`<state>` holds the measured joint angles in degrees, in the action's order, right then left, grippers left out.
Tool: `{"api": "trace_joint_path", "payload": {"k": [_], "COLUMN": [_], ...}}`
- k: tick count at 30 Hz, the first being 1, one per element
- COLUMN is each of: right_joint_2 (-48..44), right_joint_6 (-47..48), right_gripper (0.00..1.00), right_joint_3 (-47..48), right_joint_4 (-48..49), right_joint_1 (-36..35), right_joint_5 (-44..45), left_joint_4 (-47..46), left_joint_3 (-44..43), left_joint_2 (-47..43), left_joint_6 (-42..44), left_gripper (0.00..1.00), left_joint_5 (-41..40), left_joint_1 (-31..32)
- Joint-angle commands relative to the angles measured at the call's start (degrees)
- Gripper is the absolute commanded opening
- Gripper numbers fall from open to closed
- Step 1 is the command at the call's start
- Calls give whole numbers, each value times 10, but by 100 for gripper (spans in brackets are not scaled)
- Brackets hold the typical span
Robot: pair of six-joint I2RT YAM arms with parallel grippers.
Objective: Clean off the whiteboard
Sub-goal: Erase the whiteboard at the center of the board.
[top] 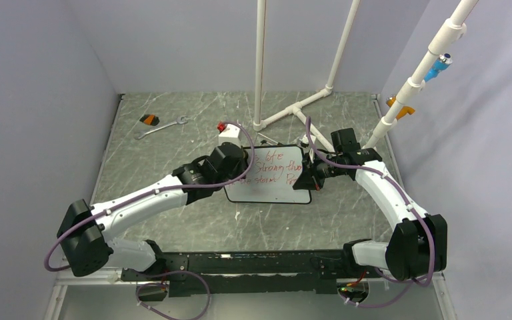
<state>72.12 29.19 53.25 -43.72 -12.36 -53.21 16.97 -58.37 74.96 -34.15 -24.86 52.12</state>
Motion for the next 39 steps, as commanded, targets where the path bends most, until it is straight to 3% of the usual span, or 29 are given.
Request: {"api": "trace_joint_path", "payload": {"k": [1,8,18,24,31,39], "right_joint_2": [-13,-8,-4,-5,6,9], "right_joint_6": [33,35,36,34,36,36], "right_gripper": [0,0,0,0,0,0], "right_joint_3": [4,6,8,7,12,13], "right_joint_4": [-11,-14,-17,-15,-20,-21], "right_joint_1": [-4,-4,1,2,4,4], "right_joint_5": [-17,-19,-29,-30,-40,-42], "left_joint_4": [-40,-37,-45,-42,29,90], "left_joint_3": [-12,-62,-38,-54,-139,-139], "left_joint_2": [4,25,-6,3,67,69], "left_joint_6": [0,34,72,59,8,-19], "left_gripper": [0,0,0,0,0,0], "left_joint_5": [9,-4,46,87,20,-37], "left_joint_1": [26,50,-21,-17,46,11]}}
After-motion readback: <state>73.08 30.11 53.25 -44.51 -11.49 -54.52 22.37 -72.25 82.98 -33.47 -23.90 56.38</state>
